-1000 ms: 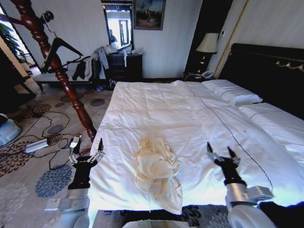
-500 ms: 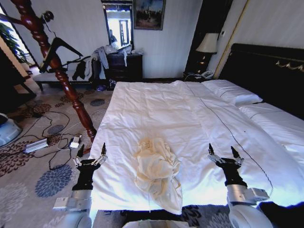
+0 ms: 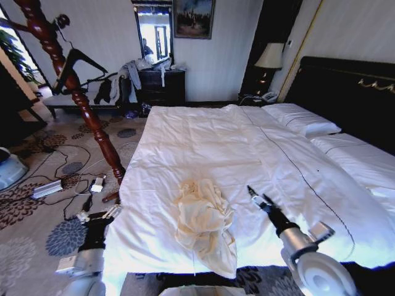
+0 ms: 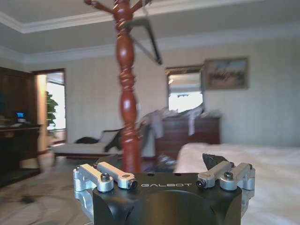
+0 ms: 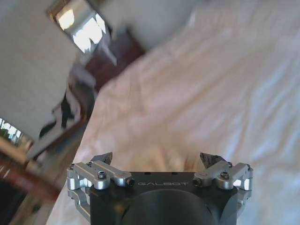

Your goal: Pick up the clothes from the bed and hang them on the clothes hanger.

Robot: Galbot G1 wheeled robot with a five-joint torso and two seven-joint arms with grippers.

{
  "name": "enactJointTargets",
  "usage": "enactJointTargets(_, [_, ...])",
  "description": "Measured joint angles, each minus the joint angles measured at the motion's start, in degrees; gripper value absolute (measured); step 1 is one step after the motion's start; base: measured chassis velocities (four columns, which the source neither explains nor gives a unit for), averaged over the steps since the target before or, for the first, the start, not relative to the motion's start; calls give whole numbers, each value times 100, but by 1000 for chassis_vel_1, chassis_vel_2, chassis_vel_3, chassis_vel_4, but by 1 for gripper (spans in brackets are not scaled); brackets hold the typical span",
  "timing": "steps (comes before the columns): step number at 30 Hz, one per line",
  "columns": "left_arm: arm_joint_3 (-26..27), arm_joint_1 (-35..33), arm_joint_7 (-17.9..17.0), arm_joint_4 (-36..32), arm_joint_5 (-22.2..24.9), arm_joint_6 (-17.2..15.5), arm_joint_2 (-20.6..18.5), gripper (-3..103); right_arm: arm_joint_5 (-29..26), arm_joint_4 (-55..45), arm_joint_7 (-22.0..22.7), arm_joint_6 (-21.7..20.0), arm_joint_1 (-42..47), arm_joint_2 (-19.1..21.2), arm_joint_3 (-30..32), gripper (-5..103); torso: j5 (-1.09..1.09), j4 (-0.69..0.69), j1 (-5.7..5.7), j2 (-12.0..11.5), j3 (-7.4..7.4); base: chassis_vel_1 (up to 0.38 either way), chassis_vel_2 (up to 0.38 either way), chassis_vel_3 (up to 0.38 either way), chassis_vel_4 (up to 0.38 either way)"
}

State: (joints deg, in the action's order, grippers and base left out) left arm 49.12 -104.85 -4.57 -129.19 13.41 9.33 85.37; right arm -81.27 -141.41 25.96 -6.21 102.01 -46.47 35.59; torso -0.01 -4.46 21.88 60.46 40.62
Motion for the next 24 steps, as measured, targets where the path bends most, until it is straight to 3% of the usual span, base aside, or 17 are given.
enactJointTargets(4, [150, 38, -150, 180, -46, -70, 5, 100, -173, -60, 209, -305, -246, -103, -411, 100, 1, 0, 0, 0, 0, 0, 0, 0, 0])
enactJointTargets(5, [256, 71, -276, 315, -40, -135, 14, 100, -155, 28, 278, -492, -457, -208, -800, 100, -2, 0, 0, 0, 0, 0, 0, 0, 0])
enactJointTargets(7, [335, 84, -339, 397, -21, -164, 37, 100, 20, 446, 305, -566, -765, -292, -1343, 100, 4, 0, 0, 0, 0, 0, 0, 0, 0])
enactJointTargets(12, [364, 30, -343, 383, -17, -173, 72, 100, 73, 798, 351, -589, -1091, -374, -1946, 100, 1, 0, 0, 0, 0, 0, 0, 0, 0])
enactJointTargets(17, [410, 58, -370, 413, -14, -207, 92, 100, 238, 902, 351, -756, -1221, -468, -2476, 100, 0, 0, 1, 0, 0, 0, 0, 0, 0])
enactJointTargets(24, [390, 65, -397, 382, -11, -258, 119, 100, 333, 1052, 417, -830, -1243, -529, -2665, 100, 0, 0, 0, 0, 0, 0, 0, 0, 0])
